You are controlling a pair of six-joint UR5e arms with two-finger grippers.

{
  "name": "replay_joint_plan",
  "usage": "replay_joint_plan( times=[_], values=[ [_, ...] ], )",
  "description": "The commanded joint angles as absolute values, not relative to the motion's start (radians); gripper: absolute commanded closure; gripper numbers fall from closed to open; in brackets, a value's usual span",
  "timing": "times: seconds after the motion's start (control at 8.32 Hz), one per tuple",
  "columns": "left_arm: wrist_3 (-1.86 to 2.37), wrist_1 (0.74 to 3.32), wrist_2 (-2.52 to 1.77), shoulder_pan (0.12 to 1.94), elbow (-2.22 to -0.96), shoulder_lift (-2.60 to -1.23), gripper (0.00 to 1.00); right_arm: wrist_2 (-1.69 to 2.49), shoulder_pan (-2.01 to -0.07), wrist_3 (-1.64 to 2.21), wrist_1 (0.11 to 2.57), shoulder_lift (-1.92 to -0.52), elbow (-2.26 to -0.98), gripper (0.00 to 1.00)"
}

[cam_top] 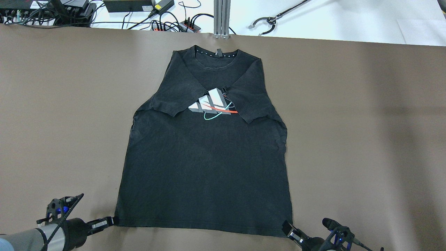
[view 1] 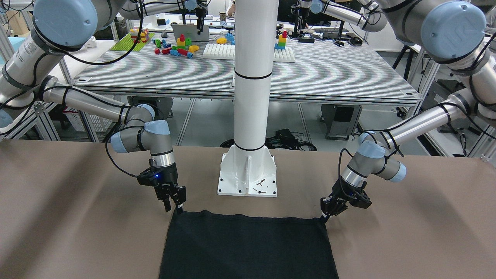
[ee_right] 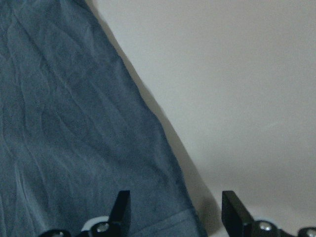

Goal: Fold clothes
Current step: 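Close both grippers on the hem corners nearest the robot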

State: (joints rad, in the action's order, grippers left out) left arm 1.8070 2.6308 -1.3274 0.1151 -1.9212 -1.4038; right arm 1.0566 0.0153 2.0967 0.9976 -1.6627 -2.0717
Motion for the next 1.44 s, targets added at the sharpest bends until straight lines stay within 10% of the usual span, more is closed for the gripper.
replay_joint_plan(
  times=[0.0, 0.84, 1.32],
  values=[
    [1.807, 2.629, -1.328, 0.115, -1.921, -1.405, 1.0, 1.037, 0.035, 2.098, 0.996, -1.66, -2.069, 0.64],
    [1.807, 2.631, -1.327, 0.115, -1.919, -1.405, 1.0, 1.032, 0.035, 2.091, 1.0, -1.66, -2.042, 0.47],
    [1.807, 2.631, -1.327, 0.114, -1.919, -1.405, 1.0, 1.032, 0.044, 2.094, 1.005, -1.654, -2.043, 0.77]
  ],
)
